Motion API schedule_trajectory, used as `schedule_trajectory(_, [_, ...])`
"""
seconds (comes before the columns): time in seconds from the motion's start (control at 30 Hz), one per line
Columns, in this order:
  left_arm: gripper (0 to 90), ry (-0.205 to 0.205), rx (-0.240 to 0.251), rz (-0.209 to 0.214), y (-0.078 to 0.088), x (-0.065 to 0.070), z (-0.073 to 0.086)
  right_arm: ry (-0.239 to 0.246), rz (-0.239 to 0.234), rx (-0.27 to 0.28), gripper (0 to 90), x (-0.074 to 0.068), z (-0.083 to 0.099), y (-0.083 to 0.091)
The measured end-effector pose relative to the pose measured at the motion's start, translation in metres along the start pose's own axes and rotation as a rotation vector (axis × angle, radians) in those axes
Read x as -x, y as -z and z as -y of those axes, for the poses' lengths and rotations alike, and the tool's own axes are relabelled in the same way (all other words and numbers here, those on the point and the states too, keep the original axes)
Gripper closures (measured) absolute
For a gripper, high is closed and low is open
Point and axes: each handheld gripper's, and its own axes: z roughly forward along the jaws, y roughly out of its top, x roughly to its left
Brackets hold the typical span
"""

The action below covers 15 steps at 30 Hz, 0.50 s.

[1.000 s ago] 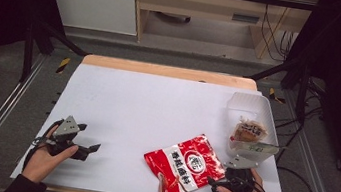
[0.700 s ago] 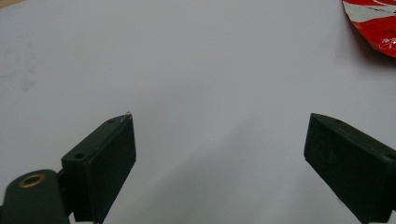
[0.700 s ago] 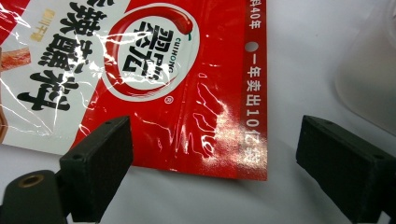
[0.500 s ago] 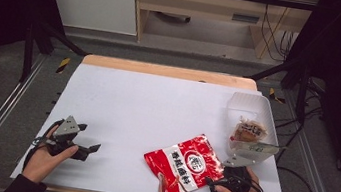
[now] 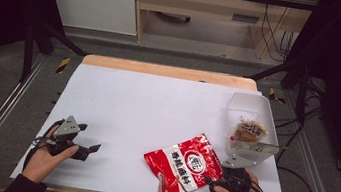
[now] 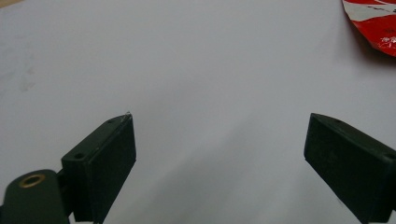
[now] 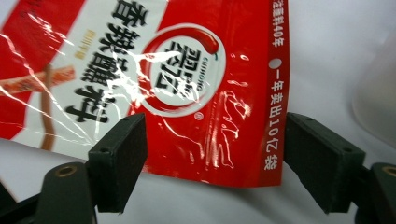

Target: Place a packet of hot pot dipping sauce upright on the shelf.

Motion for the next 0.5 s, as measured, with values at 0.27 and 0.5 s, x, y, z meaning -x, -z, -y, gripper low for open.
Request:
schedule_trajectory(0.27, [9.0,-0.002,0.003,0.014,0.0,0.003,-0.001,-0.003,-0.027,0.012,39.7,-0.01,-0.005,0.009])
schedule_trajectory(0.5, [8.9,0.0,0.003,0.012,0.0,0.002,-0.001,-0.038,-0.02,-0.039,47.2,0.002,0.004,-0.001])
